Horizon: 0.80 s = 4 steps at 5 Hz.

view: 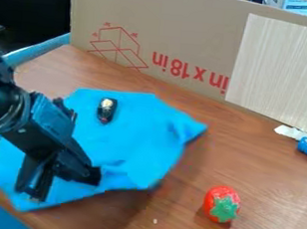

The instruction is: Unfold cloth from the top left to the bottom right

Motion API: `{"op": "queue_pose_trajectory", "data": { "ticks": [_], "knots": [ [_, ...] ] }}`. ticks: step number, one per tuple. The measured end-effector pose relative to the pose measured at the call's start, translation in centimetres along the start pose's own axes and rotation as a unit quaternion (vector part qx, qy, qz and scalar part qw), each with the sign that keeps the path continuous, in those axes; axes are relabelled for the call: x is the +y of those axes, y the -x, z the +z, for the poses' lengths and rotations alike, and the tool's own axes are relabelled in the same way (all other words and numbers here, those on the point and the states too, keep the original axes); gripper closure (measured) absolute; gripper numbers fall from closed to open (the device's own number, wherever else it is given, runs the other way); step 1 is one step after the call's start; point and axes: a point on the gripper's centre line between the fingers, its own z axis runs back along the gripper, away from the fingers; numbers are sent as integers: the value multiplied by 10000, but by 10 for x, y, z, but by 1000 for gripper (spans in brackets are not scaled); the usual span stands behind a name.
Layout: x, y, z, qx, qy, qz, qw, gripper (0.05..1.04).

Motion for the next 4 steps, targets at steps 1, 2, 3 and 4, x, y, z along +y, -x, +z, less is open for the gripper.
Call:
{"op": "queue_pose_trajectory", "data": {
  "ticks": [1,2,3,4],
  "knots": [
    [-16,6,-1,23,37,-165,9999,1031],
    [-28,15,-6,83,110,-279,9995,1031],
    [-40,21,-10,132,176,-332,9992,1032],
    [-45,21,-12,234,254,-177,9992,1032]
  ]
}}
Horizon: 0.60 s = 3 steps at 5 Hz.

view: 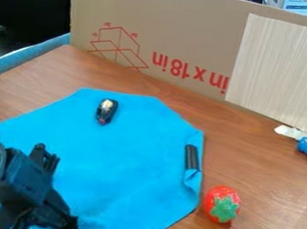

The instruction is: Unfold cloth from the top left to the bottom right

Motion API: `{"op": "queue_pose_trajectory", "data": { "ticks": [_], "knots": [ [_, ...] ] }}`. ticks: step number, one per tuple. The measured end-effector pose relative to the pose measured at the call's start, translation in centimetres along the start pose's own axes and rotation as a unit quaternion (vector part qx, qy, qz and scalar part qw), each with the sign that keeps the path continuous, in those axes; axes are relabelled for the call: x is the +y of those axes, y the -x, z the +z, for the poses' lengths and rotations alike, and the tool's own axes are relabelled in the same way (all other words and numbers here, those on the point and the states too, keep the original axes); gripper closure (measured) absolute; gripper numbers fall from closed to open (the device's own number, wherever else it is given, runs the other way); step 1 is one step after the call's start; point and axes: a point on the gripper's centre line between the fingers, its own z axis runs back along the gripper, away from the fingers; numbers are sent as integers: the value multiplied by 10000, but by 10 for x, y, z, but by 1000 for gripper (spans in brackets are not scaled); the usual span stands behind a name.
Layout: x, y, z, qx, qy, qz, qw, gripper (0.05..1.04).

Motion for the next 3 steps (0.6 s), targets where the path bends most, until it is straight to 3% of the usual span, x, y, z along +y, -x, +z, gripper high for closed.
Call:
{"op": "queue_pose_trajectory", "data": {
  "ticks": [1,2,3],
  "knots": [
    [0,-1,-5,55,228,529,9983,1018],
    [9,-4,-1,174,218,843,9960,884],
    [12,-9,5,160,299,911,9953,637]
  ]
}}
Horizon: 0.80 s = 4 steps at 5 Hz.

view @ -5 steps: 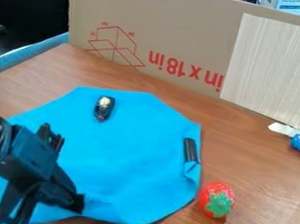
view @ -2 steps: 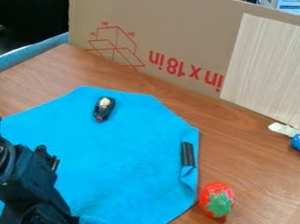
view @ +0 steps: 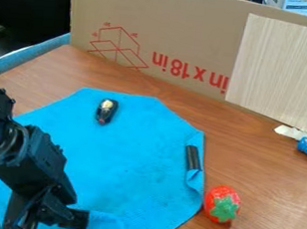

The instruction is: Unfold cloth from the top left to the bottom right

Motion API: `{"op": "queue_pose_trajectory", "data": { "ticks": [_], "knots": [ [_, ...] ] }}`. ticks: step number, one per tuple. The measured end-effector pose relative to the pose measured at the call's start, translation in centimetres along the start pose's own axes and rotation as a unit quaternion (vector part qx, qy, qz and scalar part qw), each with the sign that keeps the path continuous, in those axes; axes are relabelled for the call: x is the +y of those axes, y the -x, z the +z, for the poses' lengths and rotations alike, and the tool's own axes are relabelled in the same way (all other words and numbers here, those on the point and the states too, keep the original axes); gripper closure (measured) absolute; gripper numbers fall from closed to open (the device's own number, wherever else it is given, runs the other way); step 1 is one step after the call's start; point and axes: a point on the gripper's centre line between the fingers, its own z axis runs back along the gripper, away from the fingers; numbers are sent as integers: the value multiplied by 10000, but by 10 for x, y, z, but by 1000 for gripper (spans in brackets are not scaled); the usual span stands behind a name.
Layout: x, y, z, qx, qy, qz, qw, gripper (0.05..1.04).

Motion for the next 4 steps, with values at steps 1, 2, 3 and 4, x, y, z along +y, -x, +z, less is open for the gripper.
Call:
{"op": "queue_pose_trajectory", "data": {
  "ticks": [1,2,3,4],
  "knots": [
    [-6,-5,9,-25,124,-203,9997,328],
    [-3,-11,23,-130,112,-356,9992,95],
    [16,-15,43,-28,-437,-419,9982,82],
    [72,-3,64,412,-713,365,9959,83]
  ]
}}
